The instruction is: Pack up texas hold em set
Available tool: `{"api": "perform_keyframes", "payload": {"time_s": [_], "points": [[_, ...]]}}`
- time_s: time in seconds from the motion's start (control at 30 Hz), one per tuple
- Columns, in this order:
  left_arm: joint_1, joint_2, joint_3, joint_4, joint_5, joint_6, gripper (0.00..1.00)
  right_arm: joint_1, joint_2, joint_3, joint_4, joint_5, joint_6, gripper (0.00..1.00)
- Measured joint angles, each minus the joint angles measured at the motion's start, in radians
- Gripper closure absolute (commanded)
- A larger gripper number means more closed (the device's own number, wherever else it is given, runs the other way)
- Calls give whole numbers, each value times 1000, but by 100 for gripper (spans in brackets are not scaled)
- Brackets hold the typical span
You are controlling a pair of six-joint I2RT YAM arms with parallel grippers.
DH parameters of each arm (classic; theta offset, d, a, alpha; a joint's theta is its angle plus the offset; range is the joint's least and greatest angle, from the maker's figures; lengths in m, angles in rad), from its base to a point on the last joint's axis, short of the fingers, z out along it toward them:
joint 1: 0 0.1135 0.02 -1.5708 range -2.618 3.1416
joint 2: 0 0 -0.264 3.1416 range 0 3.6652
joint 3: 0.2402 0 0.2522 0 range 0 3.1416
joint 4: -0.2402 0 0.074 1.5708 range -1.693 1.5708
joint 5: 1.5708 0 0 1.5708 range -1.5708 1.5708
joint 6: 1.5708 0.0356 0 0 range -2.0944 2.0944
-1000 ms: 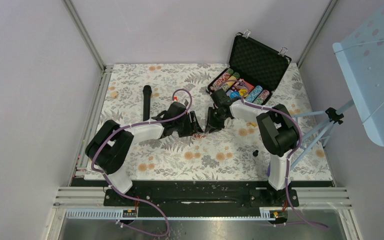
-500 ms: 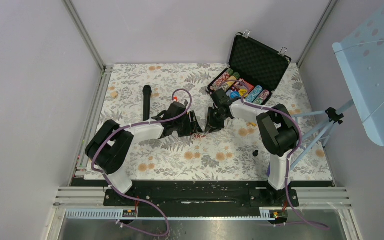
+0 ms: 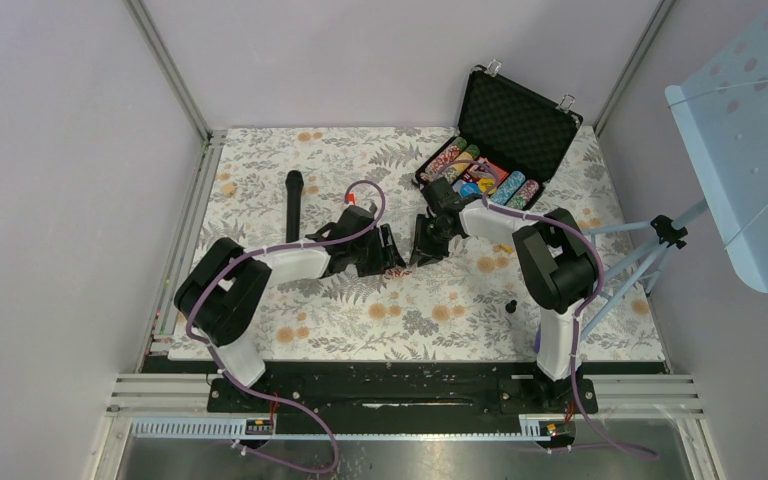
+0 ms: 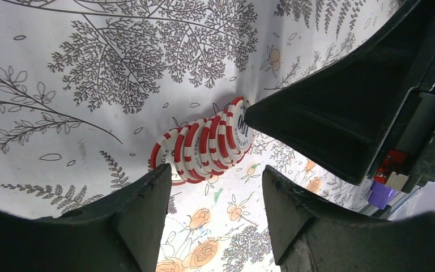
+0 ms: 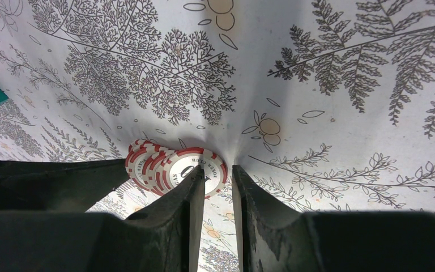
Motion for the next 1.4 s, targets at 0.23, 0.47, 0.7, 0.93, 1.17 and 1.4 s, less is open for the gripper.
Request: {"api": "perform_keyframes", "payload": {"time_s": [0.23,0.47,0.7,0.93,1.17,1.4], "points": [[-8,0,0,4,1,-11,41,0,0,0,0,0,0,69],[-16,13,0,23,2,-26,41,0,0,0,0,0,0,69],[-22,24,0,48,2,-40,42,0,0,0,1,-5,1,69],[-26,26,0,50,-17,-55,45,0,0,0,1,-6,1,69],[-35,47,16,66,-32,-66,46,0,0,0,1,-8,2,69],[-44,55,21,71,-50,-77,50,0,0,-3,4,-11,8,69]]}}
